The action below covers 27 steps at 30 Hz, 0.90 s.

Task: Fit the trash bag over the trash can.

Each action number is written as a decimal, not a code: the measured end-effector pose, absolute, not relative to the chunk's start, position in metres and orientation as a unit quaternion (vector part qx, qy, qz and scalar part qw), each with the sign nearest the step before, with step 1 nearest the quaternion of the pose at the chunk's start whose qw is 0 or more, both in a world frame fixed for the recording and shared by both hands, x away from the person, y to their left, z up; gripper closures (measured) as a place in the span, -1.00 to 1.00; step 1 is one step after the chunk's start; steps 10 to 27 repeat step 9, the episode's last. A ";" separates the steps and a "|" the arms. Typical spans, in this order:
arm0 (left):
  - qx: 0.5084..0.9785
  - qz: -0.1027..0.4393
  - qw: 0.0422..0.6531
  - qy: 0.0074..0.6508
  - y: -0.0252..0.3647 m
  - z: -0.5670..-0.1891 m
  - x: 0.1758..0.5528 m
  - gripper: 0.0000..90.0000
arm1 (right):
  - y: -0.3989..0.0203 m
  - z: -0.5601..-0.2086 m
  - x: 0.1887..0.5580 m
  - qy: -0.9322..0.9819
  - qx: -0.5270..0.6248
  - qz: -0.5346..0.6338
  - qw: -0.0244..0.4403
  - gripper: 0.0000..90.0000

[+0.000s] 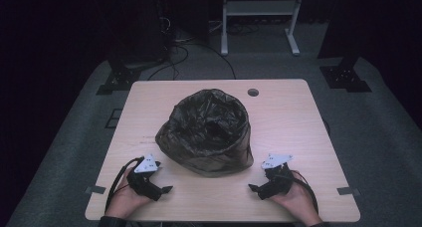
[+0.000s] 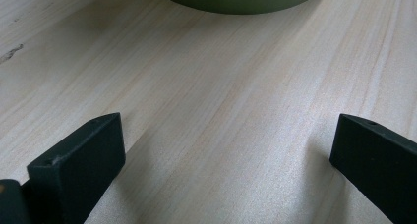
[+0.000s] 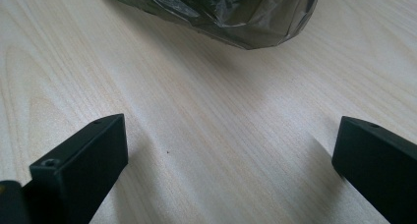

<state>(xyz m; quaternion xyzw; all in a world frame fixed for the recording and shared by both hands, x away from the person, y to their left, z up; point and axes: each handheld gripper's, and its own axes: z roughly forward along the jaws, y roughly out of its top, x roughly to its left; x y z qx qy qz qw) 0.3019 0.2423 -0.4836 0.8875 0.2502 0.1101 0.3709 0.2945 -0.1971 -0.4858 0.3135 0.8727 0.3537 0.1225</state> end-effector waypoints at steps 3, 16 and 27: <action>0.888 0.110 0.371 0.250 0.242 -0.484 0.302 -1.00 | -0.198 -0.486 0.294 0.872 0.313 0.357 0.123 -1.00; 0.888 0.110 0.371 0.250 0.242 -0.484 0.302 -1.00 | -0.198 -0.486 0.294 0.871 0.312 0.358 0.124 -1.00; 0.888 0.110 0.371 0.250 0.242 -0.484 0.302 -1.00 | -0.198 -0.486 0.294 0.871 0.312 0.358 0.124 -1.00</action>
